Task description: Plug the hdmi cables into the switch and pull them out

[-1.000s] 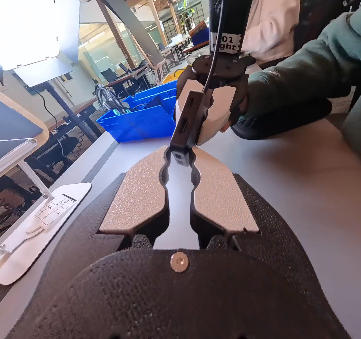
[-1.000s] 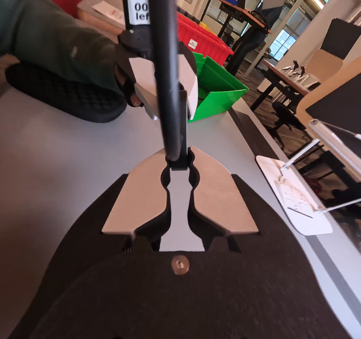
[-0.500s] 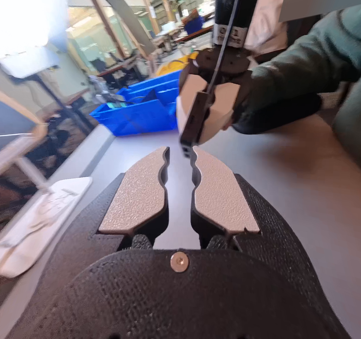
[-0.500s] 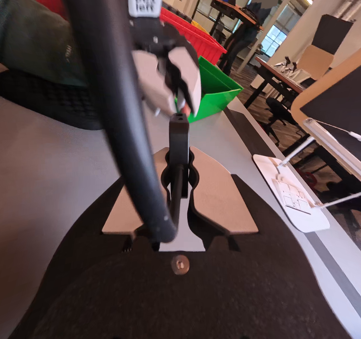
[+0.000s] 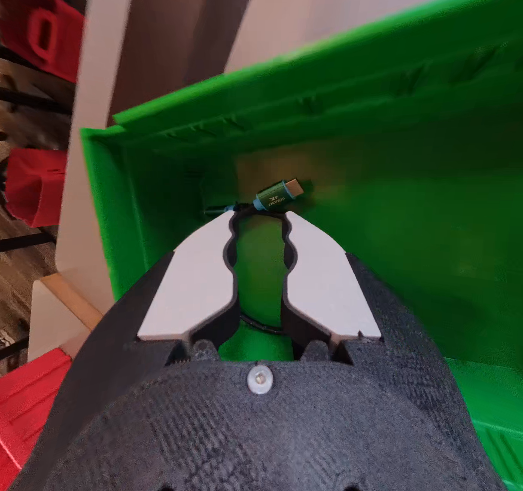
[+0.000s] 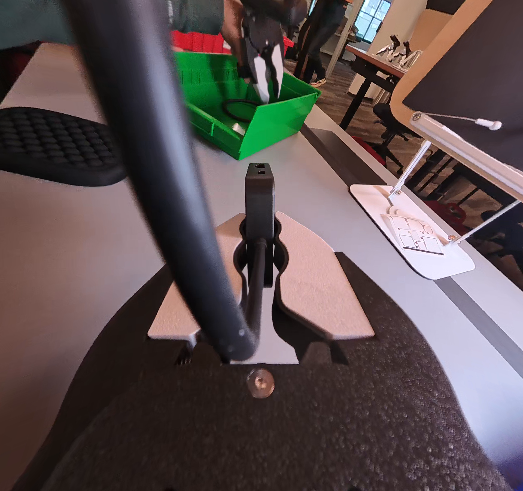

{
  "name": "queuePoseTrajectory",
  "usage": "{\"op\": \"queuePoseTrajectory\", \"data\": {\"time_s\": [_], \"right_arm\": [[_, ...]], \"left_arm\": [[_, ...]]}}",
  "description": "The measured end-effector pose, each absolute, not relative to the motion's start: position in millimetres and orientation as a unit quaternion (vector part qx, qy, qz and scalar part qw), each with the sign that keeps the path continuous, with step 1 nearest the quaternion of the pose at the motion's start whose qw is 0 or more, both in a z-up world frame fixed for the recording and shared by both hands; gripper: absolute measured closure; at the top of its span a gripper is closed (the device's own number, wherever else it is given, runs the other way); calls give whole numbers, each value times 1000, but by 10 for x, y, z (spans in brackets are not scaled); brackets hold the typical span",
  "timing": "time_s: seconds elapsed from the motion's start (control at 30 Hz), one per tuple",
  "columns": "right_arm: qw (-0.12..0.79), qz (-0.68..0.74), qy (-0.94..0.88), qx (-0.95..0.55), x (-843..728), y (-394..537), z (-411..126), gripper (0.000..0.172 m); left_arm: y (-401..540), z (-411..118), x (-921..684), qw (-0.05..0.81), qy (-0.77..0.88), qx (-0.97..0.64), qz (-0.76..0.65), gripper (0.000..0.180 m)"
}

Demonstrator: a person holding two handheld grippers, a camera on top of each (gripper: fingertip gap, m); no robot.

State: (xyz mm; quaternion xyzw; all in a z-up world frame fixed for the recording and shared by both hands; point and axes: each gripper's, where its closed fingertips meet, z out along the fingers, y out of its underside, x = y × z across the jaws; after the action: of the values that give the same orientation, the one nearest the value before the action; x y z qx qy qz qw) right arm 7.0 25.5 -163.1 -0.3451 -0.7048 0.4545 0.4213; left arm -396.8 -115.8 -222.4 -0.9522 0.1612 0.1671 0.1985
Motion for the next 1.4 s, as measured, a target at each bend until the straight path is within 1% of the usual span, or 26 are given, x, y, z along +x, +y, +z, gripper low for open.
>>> {"op": "queuePoseTrajectory", "data": {"time_s": [0.03, 0.1, 0.17, 0.27, 0.37, 0.5, 0.67, 0.77, 0.83, 0.87, 0.9, 0.97, 1.07, 1.13, 1.2, 1.3, 1.4], "right_arm": [[419, 455, -705, -348, 75, 269, -1647, 158], [414, 457, -703, -354, 72, 301, -1675, 158], [406, 463, -701, -359, 59, 318, -1699, 158], [397, 465, -704, -361, 43, 323, -1740, 158], [393, 469, -705, -360, 44, 324, -1744, 158], [397, 475, -700, -356, 68, 330, -1685, 158], [405, 488, -687, -356, 94, 330, -1564, 158], [410, 493, -680, -355, 101, 322, -1500, 158], [411, 497, -676, -356, 106, 308, -1472, 158], [411, 499, -675, -356, 110, 300, -1464, 158], [411, 499, -675, -357, 113, 293, -1461, 158], [412, 494, -677, -358, 123, 291, -1469, 158], [412, 478, -686, -362, 139, 312, -1527, 158], [406, 468, -694, -366, 150, 331, -1589, 158], [400, 456, -703, -371, 166, 354, -1670, 158], [390, 439, -717, -376, 198, 390, -1810, 158], [375, 421, -734, -378, 218, 414, -1964, 158]], "left_arm": [[-1154, -2354, -4001, 180, 179, -953, 165, 149], [-1154, -2555, -4089, 140, 208, -952, 174, 142], [-1102, -2703, -4083, 131, 227, -951, 165, 140], [-1050, -2755, -4134, 121, 250, -942, 191, 153], [-1072, -2625, -4135, 125, 257, -936, 206, 157], [-1125, -2057, -4061, 190, 236, -925, 229, 158], [-1240, -935, -3650, 305, 210, -899, 232, 159], [-1274, -367, -3019, 364, 225, -889, 162, 159], [-1272, -182, -2390, 394, 260, -879, 62, 159], [-1259, -172, -2071, 401, 278, -873, 10, 159], [-1249, -240, -1774, 395, 297, -869, -35, 159], [-1207, -544, -1221, 371, 331, -861, -110, 160], [-1039, -1284, -562, 321, 320, -866, -210, 160], [-928, -1841, -260, 286, 315, -871, -247, 160], [-798, -2211, -29, 275, 295, -869, -286, 160], [-557, -2506, 38, 298, 299, -873, -244, 163], [-373, -2550, 17, 335, 306, -872, -183, 165]]}}
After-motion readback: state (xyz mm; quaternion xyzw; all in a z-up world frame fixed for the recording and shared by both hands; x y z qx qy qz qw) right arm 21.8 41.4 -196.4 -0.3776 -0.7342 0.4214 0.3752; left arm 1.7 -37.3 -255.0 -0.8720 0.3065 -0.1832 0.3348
